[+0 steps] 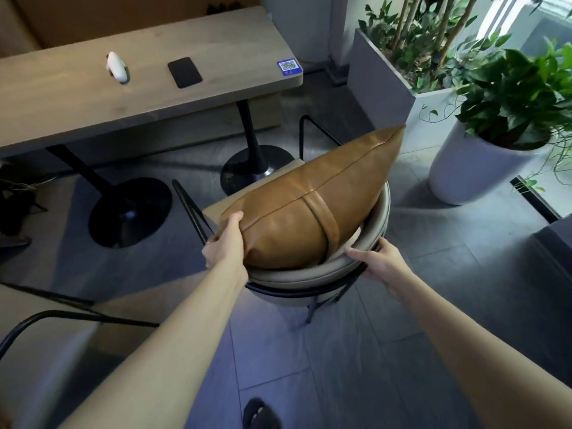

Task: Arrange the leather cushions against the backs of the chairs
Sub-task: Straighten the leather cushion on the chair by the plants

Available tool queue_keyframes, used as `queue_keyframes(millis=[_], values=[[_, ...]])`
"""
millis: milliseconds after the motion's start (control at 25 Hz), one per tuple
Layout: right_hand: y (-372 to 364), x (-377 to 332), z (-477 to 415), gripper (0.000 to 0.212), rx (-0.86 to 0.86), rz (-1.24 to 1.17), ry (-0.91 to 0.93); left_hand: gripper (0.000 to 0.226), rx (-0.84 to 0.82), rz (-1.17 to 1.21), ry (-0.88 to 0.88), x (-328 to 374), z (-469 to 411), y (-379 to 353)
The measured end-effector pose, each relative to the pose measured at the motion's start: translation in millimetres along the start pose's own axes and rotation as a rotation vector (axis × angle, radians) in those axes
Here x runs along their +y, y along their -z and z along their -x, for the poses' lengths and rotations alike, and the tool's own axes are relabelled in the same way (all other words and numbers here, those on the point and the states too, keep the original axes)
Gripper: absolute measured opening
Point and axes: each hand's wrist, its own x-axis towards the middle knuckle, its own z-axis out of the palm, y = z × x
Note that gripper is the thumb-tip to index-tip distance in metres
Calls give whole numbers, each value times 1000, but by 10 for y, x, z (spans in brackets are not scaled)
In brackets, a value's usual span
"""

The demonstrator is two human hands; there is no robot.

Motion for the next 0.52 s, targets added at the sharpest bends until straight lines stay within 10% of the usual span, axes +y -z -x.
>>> queue_keyframes(millis=[160,520], values=[[0,-51,-60,30,10,-7,-21,91,2,-22,-55,-70,-5,-75],[-613,-241,-94,115,21,56,25,92,51,-11,-139,405,-555,-66]])
